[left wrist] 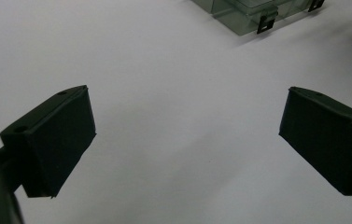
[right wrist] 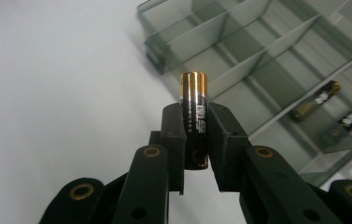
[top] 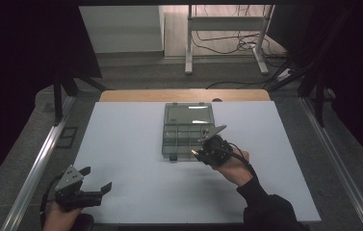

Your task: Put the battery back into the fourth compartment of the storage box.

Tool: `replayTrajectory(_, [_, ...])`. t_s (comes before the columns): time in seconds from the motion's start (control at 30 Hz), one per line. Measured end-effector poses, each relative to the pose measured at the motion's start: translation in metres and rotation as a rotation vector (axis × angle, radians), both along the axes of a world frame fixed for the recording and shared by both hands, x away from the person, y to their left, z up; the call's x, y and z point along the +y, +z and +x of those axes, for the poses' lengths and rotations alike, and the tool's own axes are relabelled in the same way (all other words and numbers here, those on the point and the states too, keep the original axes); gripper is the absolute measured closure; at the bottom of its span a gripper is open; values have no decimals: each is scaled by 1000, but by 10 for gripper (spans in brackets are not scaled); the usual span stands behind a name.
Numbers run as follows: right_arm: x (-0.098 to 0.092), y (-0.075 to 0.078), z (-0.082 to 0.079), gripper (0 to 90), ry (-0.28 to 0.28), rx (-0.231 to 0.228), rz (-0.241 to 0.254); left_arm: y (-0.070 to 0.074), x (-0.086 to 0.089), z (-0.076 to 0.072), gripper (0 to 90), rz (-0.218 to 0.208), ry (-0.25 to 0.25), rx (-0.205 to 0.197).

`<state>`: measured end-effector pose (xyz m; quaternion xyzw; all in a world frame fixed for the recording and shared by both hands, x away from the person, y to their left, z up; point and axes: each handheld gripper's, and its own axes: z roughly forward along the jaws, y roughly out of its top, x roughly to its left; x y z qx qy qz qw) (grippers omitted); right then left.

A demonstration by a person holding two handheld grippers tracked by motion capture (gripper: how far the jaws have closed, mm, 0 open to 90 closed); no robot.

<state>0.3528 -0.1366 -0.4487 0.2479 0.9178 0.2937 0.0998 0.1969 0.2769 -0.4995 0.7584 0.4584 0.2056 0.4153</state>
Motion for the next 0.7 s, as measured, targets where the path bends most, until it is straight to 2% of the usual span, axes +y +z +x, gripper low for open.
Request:
replayTrajectory(0.43, [-7, 7, 30, 761, -64, -14, 17, 0, 0, 0, 39, 1, 2, 2])
replayTrajectory(0.7, [-9, 8, 53, 762, -129, -16, 11, 0, 1, 0, 39, -3, 4, 3])
